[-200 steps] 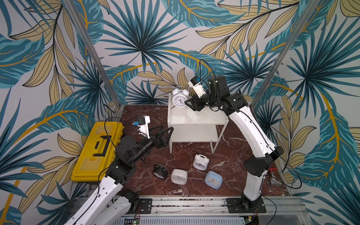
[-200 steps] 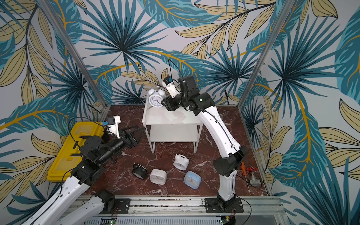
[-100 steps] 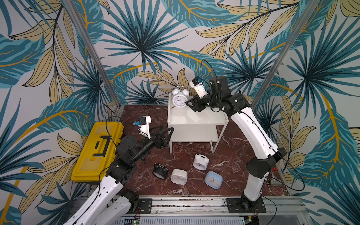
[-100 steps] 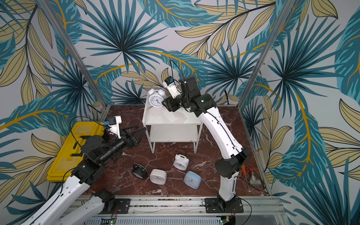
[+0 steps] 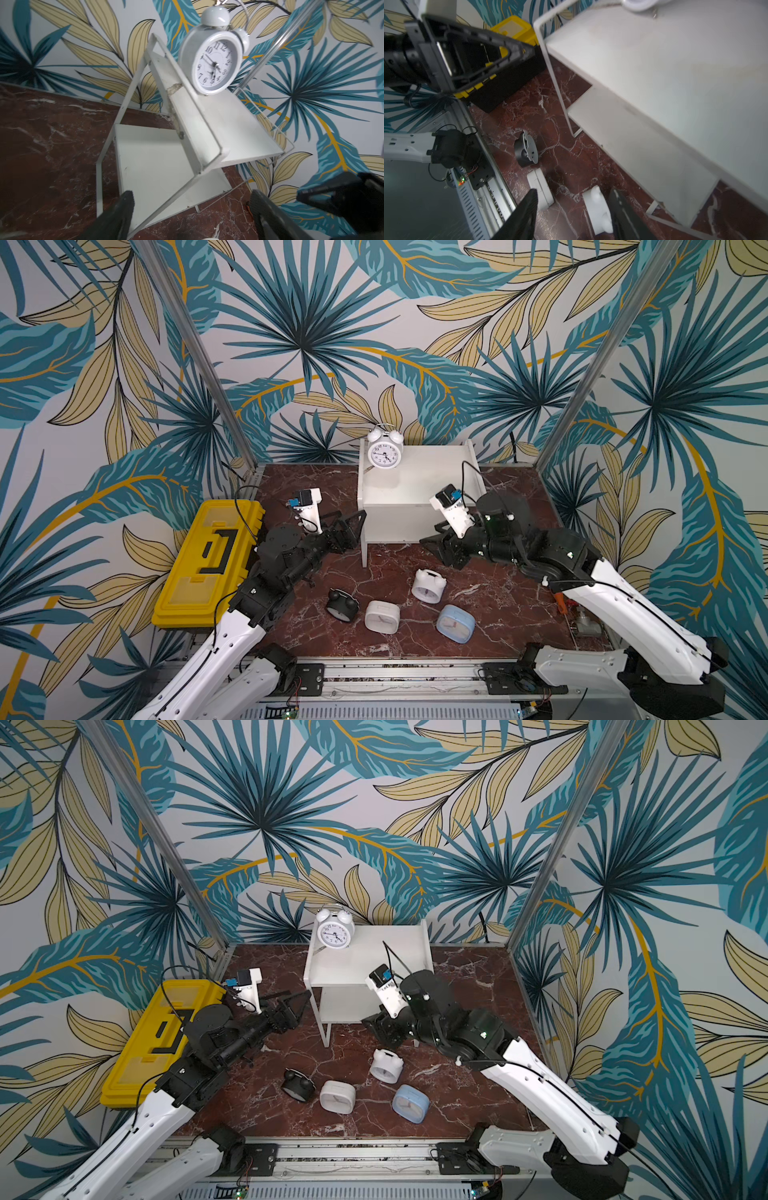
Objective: Place the alarm clocks on the shelf by style
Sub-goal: Pick up the alarm from the center of the board.
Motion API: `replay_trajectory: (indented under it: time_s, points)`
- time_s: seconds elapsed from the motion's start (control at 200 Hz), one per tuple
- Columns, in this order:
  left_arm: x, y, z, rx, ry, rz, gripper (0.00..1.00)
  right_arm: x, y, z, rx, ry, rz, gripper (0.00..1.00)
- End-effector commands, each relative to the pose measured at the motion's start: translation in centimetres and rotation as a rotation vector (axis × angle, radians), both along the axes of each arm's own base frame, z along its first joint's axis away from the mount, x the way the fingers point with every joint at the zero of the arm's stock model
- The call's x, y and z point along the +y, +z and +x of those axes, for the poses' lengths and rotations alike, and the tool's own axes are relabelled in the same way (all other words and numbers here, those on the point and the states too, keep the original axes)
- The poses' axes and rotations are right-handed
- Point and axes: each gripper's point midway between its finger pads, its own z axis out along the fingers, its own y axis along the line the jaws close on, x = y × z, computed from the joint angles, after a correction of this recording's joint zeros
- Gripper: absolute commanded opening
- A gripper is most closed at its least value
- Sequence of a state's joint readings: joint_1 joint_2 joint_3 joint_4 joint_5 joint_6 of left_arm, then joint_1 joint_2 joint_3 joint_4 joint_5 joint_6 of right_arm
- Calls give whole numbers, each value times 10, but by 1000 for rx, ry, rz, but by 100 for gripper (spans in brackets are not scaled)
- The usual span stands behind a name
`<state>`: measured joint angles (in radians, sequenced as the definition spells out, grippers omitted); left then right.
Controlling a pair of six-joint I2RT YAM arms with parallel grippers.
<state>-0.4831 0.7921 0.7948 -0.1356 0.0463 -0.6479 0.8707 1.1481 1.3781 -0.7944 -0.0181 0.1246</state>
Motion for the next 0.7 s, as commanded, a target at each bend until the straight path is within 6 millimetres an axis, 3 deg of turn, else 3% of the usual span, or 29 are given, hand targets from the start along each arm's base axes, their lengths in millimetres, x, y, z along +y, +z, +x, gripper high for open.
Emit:
replay_trajectory:
  time_s: [0.0,0.085,0.19,0.416,0.696]
  points:
    - [51,-33,10,191,302,54,89,22,-37,-9,99,-37,69,56]
    - [86,-67,5,357,489,75,90,50,-60,-22,138,20,67,54]
    - [101,-91,0,467,539,42,88,87,-82,-31,176,94,33,50]
    - [117,-96,-8,498,587,25,87,146,-121,-34,219,194,-38,46]
    - [128,-111,-15,541,614,25,87,184,-163,-29,286,207,-109,36]
